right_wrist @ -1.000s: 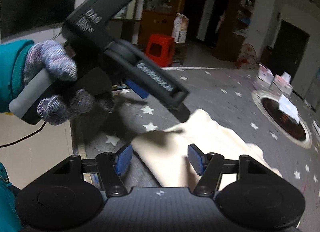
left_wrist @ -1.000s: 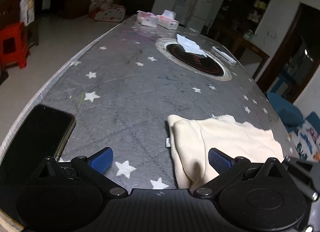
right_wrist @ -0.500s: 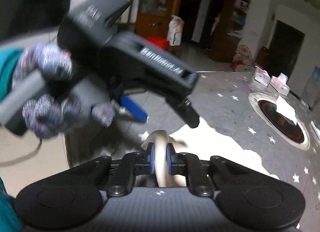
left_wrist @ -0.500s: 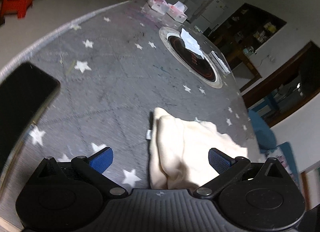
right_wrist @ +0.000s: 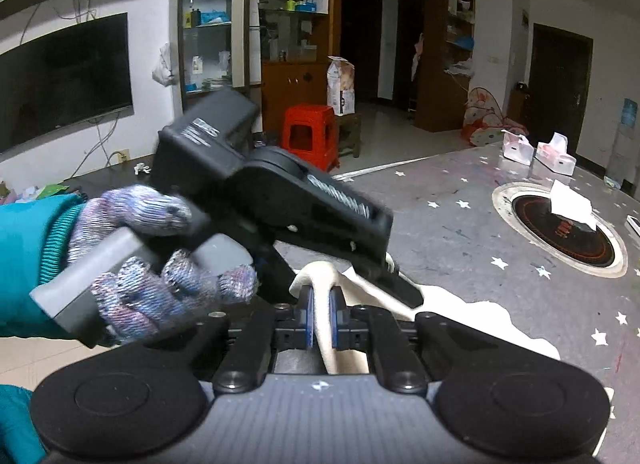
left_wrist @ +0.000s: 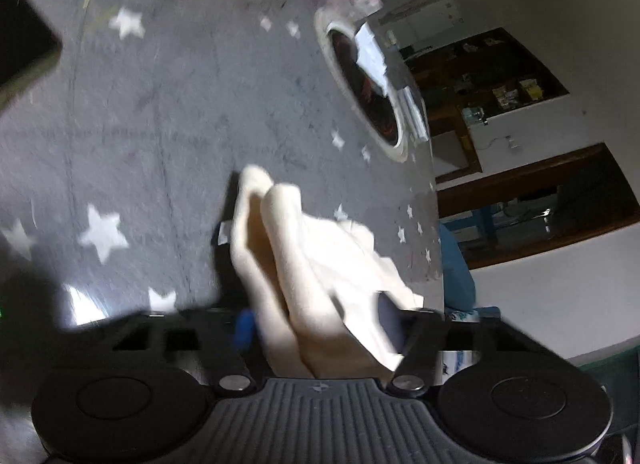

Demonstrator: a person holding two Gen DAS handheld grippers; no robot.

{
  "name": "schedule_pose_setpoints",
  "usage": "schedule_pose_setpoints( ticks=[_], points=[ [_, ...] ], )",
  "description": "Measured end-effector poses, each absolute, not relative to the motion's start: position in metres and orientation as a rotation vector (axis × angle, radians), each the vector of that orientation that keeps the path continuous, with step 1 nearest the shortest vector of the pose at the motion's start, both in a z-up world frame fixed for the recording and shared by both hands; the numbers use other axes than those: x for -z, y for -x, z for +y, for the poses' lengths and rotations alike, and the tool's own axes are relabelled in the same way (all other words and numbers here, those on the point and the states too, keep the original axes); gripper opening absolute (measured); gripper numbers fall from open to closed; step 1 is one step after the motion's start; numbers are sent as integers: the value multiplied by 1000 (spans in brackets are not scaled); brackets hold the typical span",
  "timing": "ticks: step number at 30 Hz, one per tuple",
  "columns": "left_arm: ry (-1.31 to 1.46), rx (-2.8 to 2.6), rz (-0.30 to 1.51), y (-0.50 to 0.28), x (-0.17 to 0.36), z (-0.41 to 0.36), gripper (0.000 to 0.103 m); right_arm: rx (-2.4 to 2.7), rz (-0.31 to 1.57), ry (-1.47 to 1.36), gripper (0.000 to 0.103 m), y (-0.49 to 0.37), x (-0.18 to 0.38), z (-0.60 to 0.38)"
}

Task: Fold clothes

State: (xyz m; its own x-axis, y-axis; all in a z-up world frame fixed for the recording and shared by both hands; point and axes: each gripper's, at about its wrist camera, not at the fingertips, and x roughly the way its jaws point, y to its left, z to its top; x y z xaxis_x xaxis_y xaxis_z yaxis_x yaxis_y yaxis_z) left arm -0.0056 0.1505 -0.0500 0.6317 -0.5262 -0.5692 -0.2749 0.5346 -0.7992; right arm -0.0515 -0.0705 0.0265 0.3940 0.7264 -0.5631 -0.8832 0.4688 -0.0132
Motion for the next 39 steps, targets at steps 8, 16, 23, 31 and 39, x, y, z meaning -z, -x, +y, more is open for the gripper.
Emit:
schedule_pose_setpoints(
  ticks=[8, 16, 23, 31, 39],
  points=[
    [997, 183, 922, 4, 52, 149, 21, -982, 575, 251, 21, 38, -21, -102],
    [913, 179, 916, 4, 46, 142, 21, -645, 639, 157, 25, -12, -3, -180],
    [862, 165, 918, 1, 42, 140, 21, -476, 691, 36, 40, -59, 19, -226],
    [804, 157, 918, -4, 38, 136, 21, -519, 729, -78, 25, -68, 36, -230],
    [713, 200, 909, -15, 19, 120, 18, -511, 645, -91, 10, -50, 8, -242]
  ],
)
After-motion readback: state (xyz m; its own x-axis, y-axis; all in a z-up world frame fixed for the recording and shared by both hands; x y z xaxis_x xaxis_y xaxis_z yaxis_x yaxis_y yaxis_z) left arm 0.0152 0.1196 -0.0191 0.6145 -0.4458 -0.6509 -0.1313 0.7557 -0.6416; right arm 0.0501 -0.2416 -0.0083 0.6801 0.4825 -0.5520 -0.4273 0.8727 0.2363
